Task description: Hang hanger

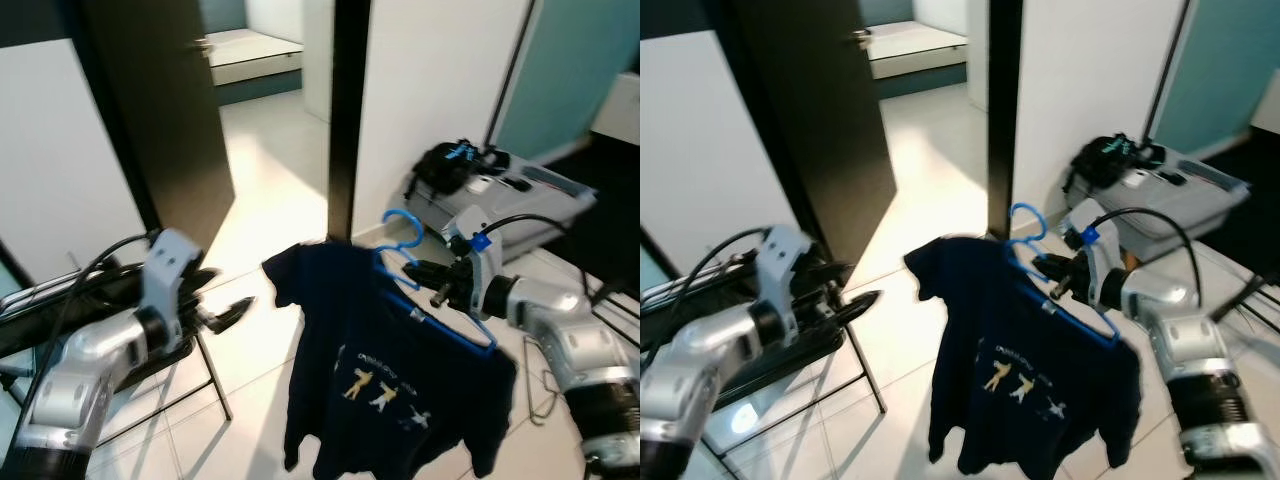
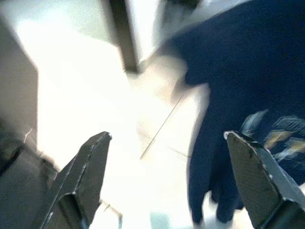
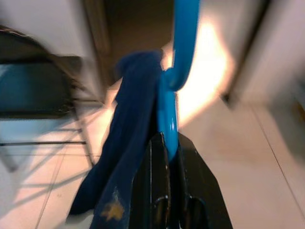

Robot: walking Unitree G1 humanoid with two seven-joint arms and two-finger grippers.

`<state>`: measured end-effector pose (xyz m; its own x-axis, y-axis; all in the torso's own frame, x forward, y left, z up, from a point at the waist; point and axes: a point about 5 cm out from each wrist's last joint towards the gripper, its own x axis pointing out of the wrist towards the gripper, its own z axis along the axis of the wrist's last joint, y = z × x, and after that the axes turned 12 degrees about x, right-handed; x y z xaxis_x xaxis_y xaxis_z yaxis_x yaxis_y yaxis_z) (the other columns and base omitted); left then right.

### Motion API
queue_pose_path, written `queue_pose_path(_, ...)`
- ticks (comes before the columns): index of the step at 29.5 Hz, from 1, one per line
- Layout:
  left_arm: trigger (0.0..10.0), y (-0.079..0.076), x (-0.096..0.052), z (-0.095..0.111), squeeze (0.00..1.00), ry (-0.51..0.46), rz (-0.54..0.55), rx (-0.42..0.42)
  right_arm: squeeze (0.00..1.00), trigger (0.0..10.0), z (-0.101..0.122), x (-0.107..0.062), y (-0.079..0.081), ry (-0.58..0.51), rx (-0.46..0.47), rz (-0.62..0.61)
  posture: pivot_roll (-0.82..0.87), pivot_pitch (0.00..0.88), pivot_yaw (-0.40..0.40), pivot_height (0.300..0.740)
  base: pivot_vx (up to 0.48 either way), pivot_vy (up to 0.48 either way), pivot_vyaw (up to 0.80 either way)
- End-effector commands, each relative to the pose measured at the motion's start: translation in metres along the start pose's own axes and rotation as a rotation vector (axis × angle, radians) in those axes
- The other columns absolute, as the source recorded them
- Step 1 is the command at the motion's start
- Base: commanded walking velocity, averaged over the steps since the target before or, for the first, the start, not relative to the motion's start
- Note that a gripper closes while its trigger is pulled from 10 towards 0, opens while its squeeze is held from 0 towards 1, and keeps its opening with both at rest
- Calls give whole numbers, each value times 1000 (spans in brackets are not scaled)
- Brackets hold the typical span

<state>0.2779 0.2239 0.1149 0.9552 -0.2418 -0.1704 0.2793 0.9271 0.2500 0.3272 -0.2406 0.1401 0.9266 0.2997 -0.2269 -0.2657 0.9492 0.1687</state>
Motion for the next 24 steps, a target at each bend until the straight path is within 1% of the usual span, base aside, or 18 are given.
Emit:
queue_pose_path(1,10000,2,-10,-24,0,85,176,-30,0,0,-19,-11,-18,-77,93,-204,-15,0,27,740,0,0,-800)
queue_pose_path(2,10000,2,-10,-24,0,85,176,-30,0,0,-19,-11,-18,-77,93,-204,-15,0,27,740,0,0,-800)
queue_pose_path(3,10000,-1,-17,-34,0,119,254,-65,0,0,-33,-16,-19,-108,136,-259,-15,0,27,740,0,0,-800)
queue_pose_path(4,10000,-1,-17,-34,0,119,254,-65,0,0,-33,-16,-19,-108,136,-259,-15,0,27,740,0,0,-800)
queue_pose_path(5,10000,-3,-24,-37,0,102,327,-80,0,0,-59,-21,-12,-94,144,-287,9,0,6,740,0,0,-788)
queue_pose_path(7,10000,-3,-24,-37,0,102,327,-80,0,0,-59,-21,-12,-94,144,-287,9,0,6,740,0,0,-788)
queue_pose_path(8,10000,-2,-25,-35,0,84,336,-82,0,0,-61,-22,-10,-91,121,-284,9,0,6,740,0,0,-788)
queue_pose_path(9,10000,1,-28,-35,0,59,345,-135,0,0,-62,-22,-14,-82,149,-311,-14,0,12,740,0,0,-800)
queue_pose_path(11,10000,1,-28,-35,0,59,345,-135,0,0,-62,-22,-14,-82,149,-311,-14,0,12,740,0,0,-800)
queue_pose_path(12,10000,1,-28,-35,0,43,328,-165,0,0,-60,-22,-20,-87,181,-330,-3,0,8,740,0,0,-800)
queue_pose_path(13,10000,0,-25,-33,0,31,304,-164,0,0,-60,-23,-25,-91,225,-359,-1,0,8,740,0,0,-800)
queue_pose_path(14,10000,0,-25,-33,0,31,304,-164,0,0,-60,-23,-25,-91,225,-359,-1,0,8,740,0,0,-800)
queue_pose_path(15,10000,-1,-21,-31,0,6,269,-183,0,0,-58,-23,-29,-98,245,-376,-10,0,11,740,0,0,-800)
queue_pose_path(17,10000,1,-17,-28,0,-31,285,-228,0,0,-56,-21,-28,-112,244,-410,-16,0,8,740,0,0,-800)
queue_pose_path(19,10000,3,-15,-26,0,-46,294,-244,0,0,-55,-21,-28,-115,245,-418,-10,0,2,740,0,0,-800)
queue_pose_path(21,10000,3,-11,-23,0,-56,311,-239,0,0,-56,-19,-28,-129,250,-435,-6,0,-2,740,0,0,-800)
queue_pose_path(24,10000,2,-10,-22,0,-59,314,-231,0,0,-57,-19,-28,-135,251,-439,-6,0,-2,740,0,0,-800)
